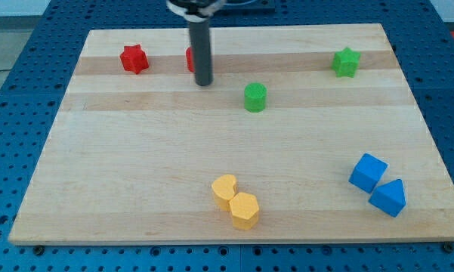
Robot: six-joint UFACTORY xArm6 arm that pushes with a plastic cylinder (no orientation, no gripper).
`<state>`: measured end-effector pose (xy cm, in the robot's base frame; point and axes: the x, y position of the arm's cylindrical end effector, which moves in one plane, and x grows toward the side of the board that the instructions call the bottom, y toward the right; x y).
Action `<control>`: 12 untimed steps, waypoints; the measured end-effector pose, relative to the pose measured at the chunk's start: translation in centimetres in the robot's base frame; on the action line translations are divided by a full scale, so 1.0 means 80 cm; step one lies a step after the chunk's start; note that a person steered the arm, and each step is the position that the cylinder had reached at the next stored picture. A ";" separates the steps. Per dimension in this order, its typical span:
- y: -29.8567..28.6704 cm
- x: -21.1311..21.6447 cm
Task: Place the red circle green circle parallel to each other
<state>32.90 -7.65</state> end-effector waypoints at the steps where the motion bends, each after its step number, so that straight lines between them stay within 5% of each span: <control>1: -0.049 -0.017; 5: 0.020 -0.067; 7: 0.089 -0.044; 12: 0.085 -0.020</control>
